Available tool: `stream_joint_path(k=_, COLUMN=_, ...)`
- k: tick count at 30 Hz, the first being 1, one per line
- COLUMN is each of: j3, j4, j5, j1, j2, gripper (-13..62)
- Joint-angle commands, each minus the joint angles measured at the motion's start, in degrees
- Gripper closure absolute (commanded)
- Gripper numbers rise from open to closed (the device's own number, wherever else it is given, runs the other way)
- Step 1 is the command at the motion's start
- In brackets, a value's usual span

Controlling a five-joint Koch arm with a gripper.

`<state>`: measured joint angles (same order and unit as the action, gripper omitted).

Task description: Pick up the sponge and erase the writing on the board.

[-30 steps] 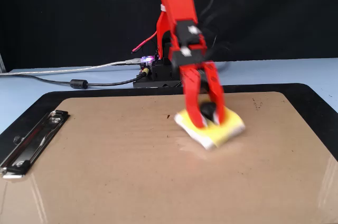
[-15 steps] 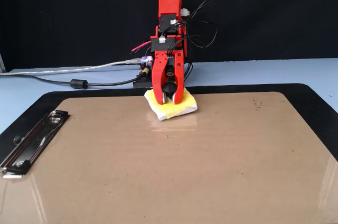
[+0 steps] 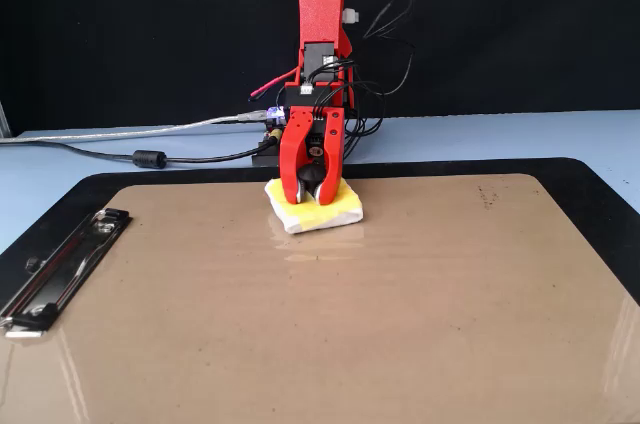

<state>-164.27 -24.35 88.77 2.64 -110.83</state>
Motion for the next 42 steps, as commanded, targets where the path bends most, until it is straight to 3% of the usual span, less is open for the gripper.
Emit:
stream_joint_path(k=1, j3=2.5, j4=-1.1, j5=6.5, j1=7.8, j2=-0.8, gripper=57.4)
stream_joint_path(k=4, j3=7.9, j4=-0.9, j5=13.1, j1=20.4, j2=-0.7, gripper=57.4)
stream_joint_path(k=12, j3=23.6, j4=12.7, j5=14.1, j1=41.8, j2=0.4, gripper=57.3)
stream_joint_path(k=19, j3=33.4, j4=13.2, j5=14.2, j1=51.7, j2=14.9, gripper=57.1)
stream_joint_path(k=21, j3=33.3, j4=13.2, j5=14.0, j1=51.8, j2=16.2, gripper=55.1)
stream_joint_path(k=23, j3=33.2, j4=13.4, j5=13.6, j1=51.9, j2=16.3, gripper=38.8)
stream_joint_path(k=24, j3=33.1, j4=13.5, j5=13.6, j1=52.1, j2=16.2, gripper=25.6)
stream_joint_path(k=26, j3=33.0, j4=14.2, j5=13.6, j1=52.3, j2=14.2, gripper=16.7)
stream_joint_path(k=30, j3=32.6, j4=27.2, j5=13.7, j1=51.9, j2=0.7, gripper=16.8)
stream_joint_path(k=34, j3=35.5, j4=60.9, j5=13.7, j1=48.5, j2=-18.3, gripper=16.7)
stream_joint_path(k=38, j3=41.0, j4=91.1, j5=10.7, j1=29.3, j2=-22.3, gripper=16.4)
stream_joint_path(k=42, j3=40.3, j4=103.9, j5=0.6, j1=12.0, j2=-22.7, gripper=16.3)
